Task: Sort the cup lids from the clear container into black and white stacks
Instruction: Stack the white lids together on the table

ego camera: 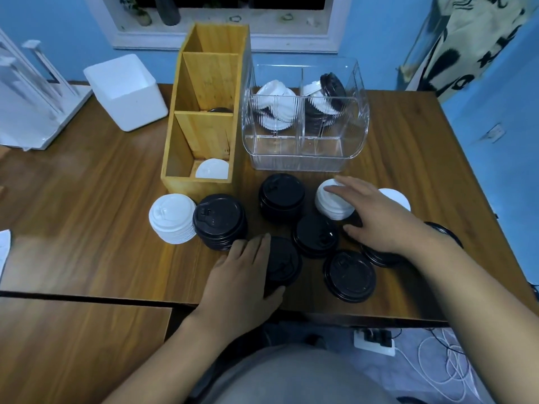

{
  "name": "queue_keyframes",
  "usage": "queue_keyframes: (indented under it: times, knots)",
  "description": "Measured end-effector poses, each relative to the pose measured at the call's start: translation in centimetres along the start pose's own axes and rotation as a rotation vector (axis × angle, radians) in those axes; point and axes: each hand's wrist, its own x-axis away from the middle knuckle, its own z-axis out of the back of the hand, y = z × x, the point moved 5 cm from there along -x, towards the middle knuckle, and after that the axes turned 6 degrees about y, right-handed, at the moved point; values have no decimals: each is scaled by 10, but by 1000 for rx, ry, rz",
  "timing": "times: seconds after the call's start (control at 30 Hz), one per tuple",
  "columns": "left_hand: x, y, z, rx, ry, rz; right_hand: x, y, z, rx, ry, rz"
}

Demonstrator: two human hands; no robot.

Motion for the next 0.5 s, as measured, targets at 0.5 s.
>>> queue_keyframes:
  times: [0.5]
  knots:
    - [-7, 3, -7, 62, 64, -11, -24, 27, 14, 232, 129, -167]
